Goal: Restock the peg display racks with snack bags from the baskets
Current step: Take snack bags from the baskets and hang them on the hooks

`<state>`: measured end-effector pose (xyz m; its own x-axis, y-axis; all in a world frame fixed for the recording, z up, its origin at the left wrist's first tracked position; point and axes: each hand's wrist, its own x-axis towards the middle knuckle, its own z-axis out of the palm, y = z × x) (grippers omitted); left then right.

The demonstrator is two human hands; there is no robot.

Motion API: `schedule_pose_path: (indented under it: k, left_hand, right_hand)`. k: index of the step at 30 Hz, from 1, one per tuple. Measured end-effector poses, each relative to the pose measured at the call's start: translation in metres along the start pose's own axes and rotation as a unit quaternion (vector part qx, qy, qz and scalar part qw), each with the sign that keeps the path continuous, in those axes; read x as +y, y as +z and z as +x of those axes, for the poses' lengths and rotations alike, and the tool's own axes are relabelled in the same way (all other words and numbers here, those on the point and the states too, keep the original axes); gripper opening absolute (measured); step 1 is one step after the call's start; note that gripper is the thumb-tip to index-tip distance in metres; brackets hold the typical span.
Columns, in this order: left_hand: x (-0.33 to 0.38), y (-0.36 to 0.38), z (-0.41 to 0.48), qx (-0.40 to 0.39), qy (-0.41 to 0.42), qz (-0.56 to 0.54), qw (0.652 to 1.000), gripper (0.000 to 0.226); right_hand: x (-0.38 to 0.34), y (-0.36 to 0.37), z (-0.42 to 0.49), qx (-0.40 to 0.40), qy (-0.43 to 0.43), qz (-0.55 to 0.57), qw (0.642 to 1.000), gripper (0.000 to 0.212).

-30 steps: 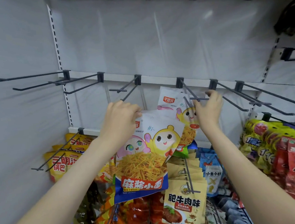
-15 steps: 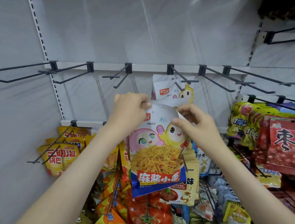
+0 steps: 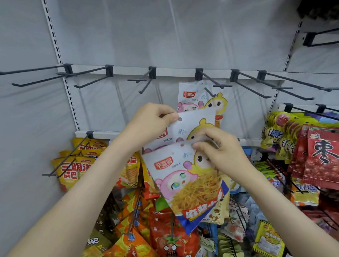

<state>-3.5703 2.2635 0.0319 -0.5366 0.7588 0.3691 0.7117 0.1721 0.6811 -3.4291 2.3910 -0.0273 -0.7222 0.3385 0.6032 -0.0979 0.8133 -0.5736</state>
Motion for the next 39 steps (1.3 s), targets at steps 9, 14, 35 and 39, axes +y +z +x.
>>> schedule_pose_path:
  k: [9, 14, 35, 39]
  left_hand:
    - [-0.002, -0.006, -0.014, -0.045, 0.007, 0.009, 0.999, 0.020]
    - [-0.005, -0.009, -0.022, -0.053, -0.013, 0.018, 0.998, 0.036]
    - [0.011, -0.015, -0.019, -0.019, 0.045, 0.147, 0.988, 0.014]
    - [0.022, -0.010, -0.020, -0.041, 0.056, 0.154, 0.986, 0.016]
  right_hand:
    - [-0.009, 0.010, 0.015, 0.055, 0.009, 0.012, 0.998, 0.015]
    - [-0.015, 0.013, 0.017, 0.058, 0.015, -0.029, 0.998, 0.036]
    - [-0.035, -0.028, 0.027, 0.003, 0.043, -0.025, 0.999, 0.008]
    - [-0.040, -0.035, 0.024, -0.019, 0.024, -0.149, 0.988, 0.022]
